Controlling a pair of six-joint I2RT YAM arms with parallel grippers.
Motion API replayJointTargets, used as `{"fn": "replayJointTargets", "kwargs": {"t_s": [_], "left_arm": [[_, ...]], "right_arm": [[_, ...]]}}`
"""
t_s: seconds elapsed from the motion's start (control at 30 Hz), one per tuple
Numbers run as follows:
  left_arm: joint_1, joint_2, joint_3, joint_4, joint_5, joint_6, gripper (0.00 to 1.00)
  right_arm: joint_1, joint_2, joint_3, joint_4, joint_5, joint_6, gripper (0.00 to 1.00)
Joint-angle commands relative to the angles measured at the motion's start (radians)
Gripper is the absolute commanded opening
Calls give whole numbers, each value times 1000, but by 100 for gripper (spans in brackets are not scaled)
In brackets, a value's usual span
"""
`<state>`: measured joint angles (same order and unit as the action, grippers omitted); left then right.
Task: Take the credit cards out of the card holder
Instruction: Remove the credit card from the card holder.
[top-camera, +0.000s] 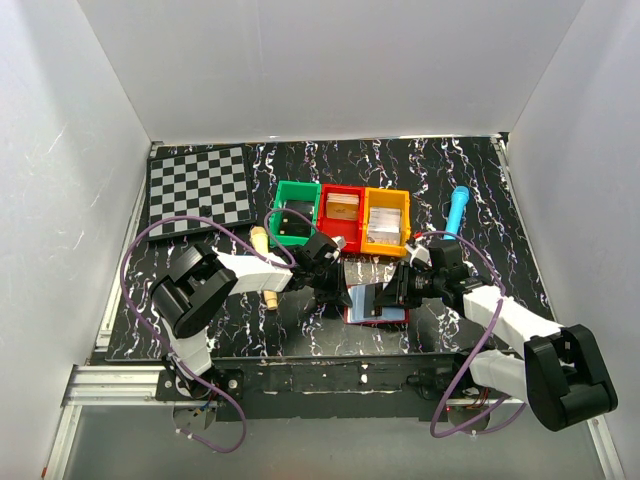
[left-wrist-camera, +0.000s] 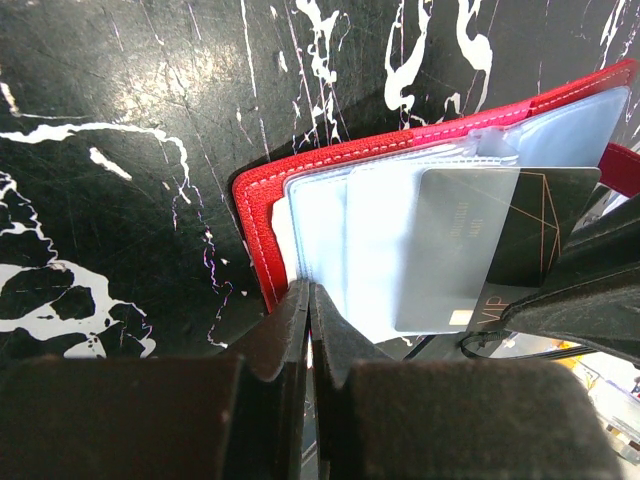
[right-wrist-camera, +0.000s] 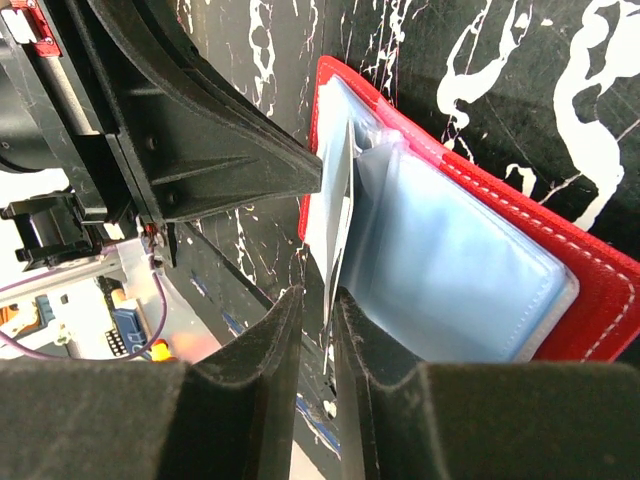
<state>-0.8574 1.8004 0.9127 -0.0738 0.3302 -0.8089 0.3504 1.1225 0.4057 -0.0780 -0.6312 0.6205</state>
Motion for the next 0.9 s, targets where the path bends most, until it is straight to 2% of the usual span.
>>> {"fn": "replayJointTargets", "kwargs": {"t_s": [0.0, 0.7, 0.87], "left_arm": [[-5, 28, -47, -81, -83, 20, 0], [-5, 20, -46, -95, -92, 31, 0], [-5, 17, -44, -98, -95, 33, 0]], "right_arm": [[-7, -24, 13, -5, -5, -16, 25], [-22, -33, 22, -39, 16, -27, 20], [-27, -46, 27, -52, 25, -33, 14]]}}
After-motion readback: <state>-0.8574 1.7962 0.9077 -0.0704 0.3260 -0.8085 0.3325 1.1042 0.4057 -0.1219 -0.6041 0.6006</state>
